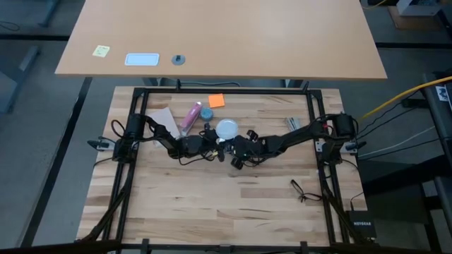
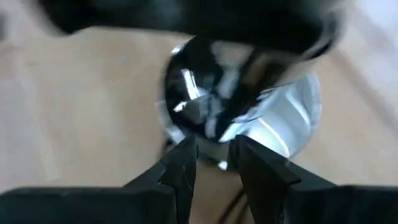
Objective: Screw lightbulb
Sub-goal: Remove the lightbulb from the lamp
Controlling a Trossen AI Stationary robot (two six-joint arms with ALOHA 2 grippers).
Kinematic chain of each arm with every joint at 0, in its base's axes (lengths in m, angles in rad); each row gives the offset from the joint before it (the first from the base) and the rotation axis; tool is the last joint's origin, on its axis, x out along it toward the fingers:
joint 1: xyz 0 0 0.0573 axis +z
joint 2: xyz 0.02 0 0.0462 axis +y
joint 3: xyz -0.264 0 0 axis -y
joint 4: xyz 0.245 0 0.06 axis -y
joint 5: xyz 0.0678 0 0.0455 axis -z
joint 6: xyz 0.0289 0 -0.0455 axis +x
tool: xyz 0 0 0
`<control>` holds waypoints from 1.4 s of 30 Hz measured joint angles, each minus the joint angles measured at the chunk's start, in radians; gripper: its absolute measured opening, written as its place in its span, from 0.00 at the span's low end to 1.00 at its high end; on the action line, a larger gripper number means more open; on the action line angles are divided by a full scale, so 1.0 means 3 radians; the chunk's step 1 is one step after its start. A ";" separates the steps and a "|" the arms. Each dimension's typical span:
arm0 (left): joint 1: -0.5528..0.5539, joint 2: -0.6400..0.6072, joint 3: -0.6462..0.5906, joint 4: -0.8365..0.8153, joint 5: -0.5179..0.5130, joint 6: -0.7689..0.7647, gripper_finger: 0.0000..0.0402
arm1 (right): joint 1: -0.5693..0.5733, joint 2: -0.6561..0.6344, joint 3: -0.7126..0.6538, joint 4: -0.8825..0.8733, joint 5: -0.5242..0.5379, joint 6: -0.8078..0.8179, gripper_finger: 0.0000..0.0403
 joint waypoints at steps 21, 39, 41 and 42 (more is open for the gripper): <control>-0.0093 0.0001 -0.0004 -0.0002 -0.0042 -0.0025 0.39 | -0.0401 -0.0097 -0.0014 -0.0313 0.0473 -0.0438 0.30; -0.0090 -0.0001 -0.0017 0.0021 -0.0061 -0.0021 0.39 | -0.0515 0.0193 -0.0006 0.0007 -0.0207 -0.0463 0.30; -0.0092 -0.0002 -0.0027 0.0025 -0.0075 -0.0009 0.39 | -0.0420 0.0203 -0.0008 0.0019 -0.0116 -0.0304 0.30; -0.0094 -0.0004 -0.0029 0.0019 -0.0093 0.0013 0.39 | -0.0375 0.0204 -0.0010 0.0020 -0.0083 -0.0240 0.30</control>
